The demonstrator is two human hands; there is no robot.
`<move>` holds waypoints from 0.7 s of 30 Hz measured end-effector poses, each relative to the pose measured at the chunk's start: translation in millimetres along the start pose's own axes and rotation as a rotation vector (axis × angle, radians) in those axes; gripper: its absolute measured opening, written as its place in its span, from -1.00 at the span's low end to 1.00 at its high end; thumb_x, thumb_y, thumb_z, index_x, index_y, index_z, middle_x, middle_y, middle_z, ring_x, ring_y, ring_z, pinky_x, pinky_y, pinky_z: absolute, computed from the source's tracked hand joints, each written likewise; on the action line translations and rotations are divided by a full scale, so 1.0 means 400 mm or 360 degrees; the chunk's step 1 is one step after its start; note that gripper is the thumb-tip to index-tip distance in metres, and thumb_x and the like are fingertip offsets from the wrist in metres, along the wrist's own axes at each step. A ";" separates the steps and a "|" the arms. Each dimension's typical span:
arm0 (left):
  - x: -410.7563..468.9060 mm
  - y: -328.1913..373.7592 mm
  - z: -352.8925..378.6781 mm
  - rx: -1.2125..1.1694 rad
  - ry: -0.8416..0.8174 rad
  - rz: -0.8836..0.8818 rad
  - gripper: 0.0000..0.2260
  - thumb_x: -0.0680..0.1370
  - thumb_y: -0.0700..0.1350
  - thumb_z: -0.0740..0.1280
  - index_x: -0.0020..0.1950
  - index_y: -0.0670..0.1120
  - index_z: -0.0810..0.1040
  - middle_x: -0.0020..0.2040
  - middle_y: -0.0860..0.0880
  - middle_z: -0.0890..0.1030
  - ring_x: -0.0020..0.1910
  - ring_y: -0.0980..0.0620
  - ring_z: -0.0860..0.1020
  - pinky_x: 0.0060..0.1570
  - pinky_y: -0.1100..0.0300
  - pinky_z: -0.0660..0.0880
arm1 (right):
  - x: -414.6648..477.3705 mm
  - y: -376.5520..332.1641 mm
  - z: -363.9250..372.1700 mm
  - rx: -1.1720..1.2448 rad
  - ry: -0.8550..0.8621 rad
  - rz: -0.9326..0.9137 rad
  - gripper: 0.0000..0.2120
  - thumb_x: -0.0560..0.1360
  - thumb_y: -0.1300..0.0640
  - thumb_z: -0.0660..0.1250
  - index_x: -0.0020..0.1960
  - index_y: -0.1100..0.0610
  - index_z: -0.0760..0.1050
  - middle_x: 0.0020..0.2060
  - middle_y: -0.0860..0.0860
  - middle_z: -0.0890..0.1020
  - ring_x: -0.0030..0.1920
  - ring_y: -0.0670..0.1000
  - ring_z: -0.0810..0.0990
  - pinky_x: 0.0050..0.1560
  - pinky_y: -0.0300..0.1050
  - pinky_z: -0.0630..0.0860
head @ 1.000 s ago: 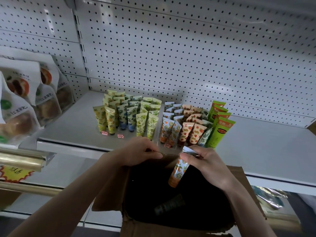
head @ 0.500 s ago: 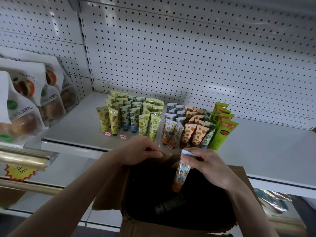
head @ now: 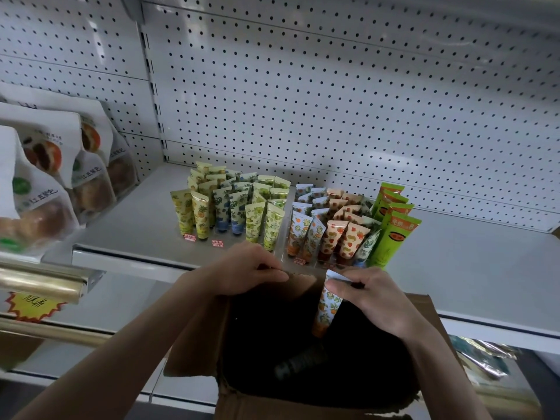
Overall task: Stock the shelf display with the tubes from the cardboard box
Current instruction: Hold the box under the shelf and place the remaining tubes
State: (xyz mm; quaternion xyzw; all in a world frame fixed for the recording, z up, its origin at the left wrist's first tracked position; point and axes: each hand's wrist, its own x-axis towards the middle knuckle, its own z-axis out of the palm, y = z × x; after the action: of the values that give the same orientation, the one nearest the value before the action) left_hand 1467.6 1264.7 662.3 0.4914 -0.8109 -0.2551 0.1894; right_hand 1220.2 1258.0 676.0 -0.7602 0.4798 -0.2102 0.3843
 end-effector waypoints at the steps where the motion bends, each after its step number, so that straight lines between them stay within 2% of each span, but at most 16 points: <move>1: 0.002 0.000 0.002 -0.0003 -0.0002 0.0000 -0.83 0.55 0.03 0.29 -0.25 0.16 0.53 -0.34 0.16 0.51 -0.31 0.21 0.47 -0.25 0.31 0.36 | 0.000 0.002 0.000 -0.0009 0.0013 -0.0010 -0.68 0.47 -0.02 0.36 -0.13 0.27 0.61 -0.17 0.23 0.61 -0.13 0.15 0.59 -0.08 0.03 0.47; 3: 0.004 -0.001 0.006 0.0004 -0.0013 -0.0005 -0.85 0.55 0.04 0.29 -0.20 0.09 0.58 -0.31 0.11 0.54 -0.29 0.15 0.49 -0.20 0.20 0.42 | 0.000 0.005 0.000 -0.0016 0.0042 -0.0019 -0.69 0.48 0.01 0.37 -0.16 0.29 0.60 -0.24 0.23 0.60 -0.26 0.09 0.56 -0.21 -0.09 0.41; 5: 0.005 -0.002 0.009 0.0016 -0.0031 -0.0012 -0.83 0.55 0.05 0.28 -0.19 0.06 0.58 -0.29 0.07 0.55 -0.28 0.12 0.50 -0.18 0.15 0.43 | -0.002 0.004 0.001 0.0001 0.0051 -0.0017 -0.70 0.48 0.04 0.38 -0.21 0.30 0.59 -0.36 0.18 0.53 -0.38 -0.07 0.45 -0.31 -0.22 0.31; 8: 0.006 0.000 0.009 0.0038 -0.0056 -0.0042 -0.83 0.55 0.05 0.27 -0.17 0.03 0.59 -0.27 0.05 0.56 -0.27 0.13 0.50 -0.19 0.19 0.41 | -0.003 0.009 0.004 0.0003 0.0077 -0.0009 -0.68 0.47 0.06 0.38 -0.25 0.33 0.55 -0.45 0.08 0.44 -0.43 -0.14 0.37 -0.34 -0.26 0.26; 10: 0.007 0.003 0.011 0.0058 -0.0067 -0.0061 -0.81 0.55 0.04 0.27 -0.12 -0.01 0.61 -0.24 0.03 0.58 -0.26 0.13 0.50 -0.19 0.23 0.40 | -0.004 0.012 0.005 0.0000 0.0106 0.0000 -0.67 0.48 0.08 0.38 -0.31 0.32 0.52 -0.52 -0.06 0.39 -0.47 -0.16 0.34 -0.38 -0.29 0.24; 12: 0.008 0.006 0.012 0.0063 -0.0064 -0.0061 -0.81 0.55 0.03 0.27 -0.10 -0.02 0.62 -0.21 0.03 0.60 -0.24 0.14 0.51 -0.19 0.25 0.39 | -0.006 0.011 0.004 0.0002 0.0129 -0.0005 -0.68 0.48 0.11 0.38 -0.41 0.18 0.49 -0.58 -0.14 0.40 -0.50 -0.17 0.36 -0.41 -0.35 0.24; 15: 0.011 0.008 0.015 0.0056 -0.0064 -0.0049 -0.82 0.55 0.03 0.27 -0.09 -0.01 0.62 -0.21 0.06 0.59 -0.23 0.15 0.51 -0.17 0.25 0.41 | -0.011 0.010 0.005 -0.0004 0.0165 -0.0033 -0.66 0.48 0.15 0.38 -0.45 0.07 0.43 -0.58 -0.19 0.42 -0.50 -0.20 0.37 -0.41 -0.38 0.25; 19: 0.014 0.012 0.021 0.0081 -0.0088 -0.0040 -0.82 0.55 0.04 0.27 -0.10 0.00 0.61 -0.25 0.11 0.55 -0.26 0.20 0.48 -0.21 0.31 0.37 | -0.014 0.020 0.008 -0.0006 0.0210 -0.0075 -0.64 0.47 0.17 0.39 -0.46 0.16 0.39 -0.54 -0.15 0.41 -0.48 -0.19 0.34 -0.39 -0.35 0.24; 21: 0.014 0.013 0.024 0.0088 -0.0079 -0.0038 -0.83 0.55 0.04 0.27 -0.11 0.01 0.61 -0.26 0.12 0.54 -0.27 0.21 0.48 -0.21 0.30 0.37 | -0.016 0.022 0.009 0.0015 0.0218 -0.0096 -0.61 0.47 0.18 0.39 -0.49 0.03 0.38 -0.53 -0.18 0.44 -0.46 -0.21 0.37 -0.37 -0.36 0.26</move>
State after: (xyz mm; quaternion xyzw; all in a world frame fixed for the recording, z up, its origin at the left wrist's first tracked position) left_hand 1456.0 1264.0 658.2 0.4998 -0.8161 -0.2468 0.1525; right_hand 1214.8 1262.8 667.0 -0.7562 0.4809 -0.2755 0.3477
